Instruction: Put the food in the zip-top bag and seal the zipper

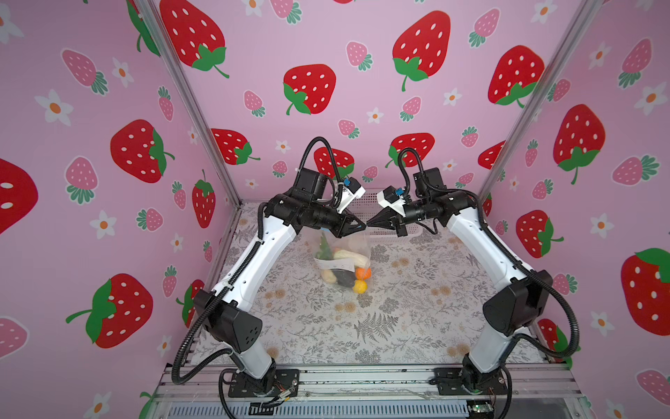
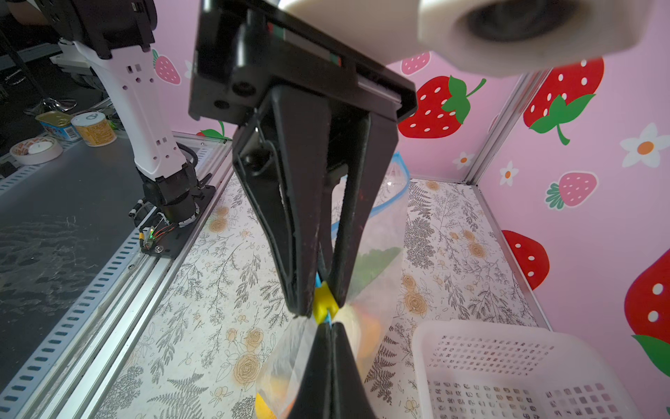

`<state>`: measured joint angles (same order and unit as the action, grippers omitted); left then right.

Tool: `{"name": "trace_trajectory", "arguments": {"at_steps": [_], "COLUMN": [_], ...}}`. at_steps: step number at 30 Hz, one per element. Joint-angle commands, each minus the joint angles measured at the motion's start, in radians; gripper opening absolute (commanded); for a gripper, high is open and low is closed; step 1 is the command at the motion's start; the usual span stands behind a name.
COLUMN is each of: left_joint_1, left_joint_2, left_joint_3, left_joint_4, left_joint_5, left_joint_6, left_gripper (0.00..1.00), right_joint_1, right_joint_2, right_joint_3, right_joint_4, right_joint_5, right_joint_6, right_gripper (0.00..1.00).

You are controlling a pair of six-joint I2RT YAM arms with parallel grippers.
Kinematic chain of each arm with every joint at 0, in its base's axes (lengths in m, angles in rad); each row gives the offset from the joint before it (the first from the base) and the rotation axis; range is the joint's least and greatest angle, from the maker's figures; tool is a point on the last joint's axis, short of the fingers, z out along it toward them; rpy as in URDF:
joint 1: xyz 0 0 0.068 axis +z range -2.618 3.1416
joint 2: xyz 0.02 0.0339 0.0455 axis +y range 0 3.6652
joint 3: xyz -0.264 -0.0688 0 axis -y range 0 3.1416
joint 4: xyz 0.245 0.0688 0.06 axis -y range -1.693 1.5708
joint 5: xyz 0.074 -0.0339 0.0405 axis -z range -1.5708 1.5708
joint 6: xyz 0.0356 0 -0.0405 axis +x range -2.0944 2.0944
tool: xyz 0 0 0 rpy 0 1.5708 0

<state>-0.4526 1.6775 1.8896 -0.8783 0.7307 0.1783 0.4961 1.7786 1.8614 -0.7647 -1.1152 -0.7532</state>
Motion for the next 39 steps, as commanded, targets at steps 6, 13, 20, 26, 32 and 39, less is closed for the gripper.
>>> {"name": "trace_trajectory", "arguments": {"at_steps": [6, 13, 20, 26, 32, 39], "left_joint_1": [-0.002, -0.003, 0.000, 0.010, 0.009, 0.009], "left_joint_2": [0.001, -0.021, -0.062, -0.087, -0.089, -0.110], "left_joint_3": [0.023, -0.002, -0.042, -0.057, -0.064, -0.096], "left_joint_4": [-0.024, -0.023, -0.024, -0.024, -0.022, -0.008], "left_joint_5": [-0.007, -0.050, -0.100, -0.128, -0.120, -0.133], "left_joint_6": [0.013, 0.016, 0.030, 0.042, 0.038, 0.030], "left_gripper": [0.00, 0.00, 0.00, 0.00, 0.00, 0.00], "right_joint_1": [-0.004, -0.007, -0.011, -0.013, -0.013, -0.010], "right_joint_2": [-0.029, -0.045, -0.052, -0.022, -0.017, -0.025], "right_joint_3": [-0.009, -0.029, -0.043, -0.006, 0.007, 0.002], "right_joint_4": [0.014, 0.040, 0.057, 0.007, -0.010, -0.016], "right_joint_5": [-0.038, -0.026, -0.018, -0.013, -0.012, -0.013], "right_joint_6": [-0.007, 0.012, 0.025, 0.007, -0.004, -0.008], "right_gripper": [0.00, 0.00, 0.00, 0.00, 0.00, 0.00]}}
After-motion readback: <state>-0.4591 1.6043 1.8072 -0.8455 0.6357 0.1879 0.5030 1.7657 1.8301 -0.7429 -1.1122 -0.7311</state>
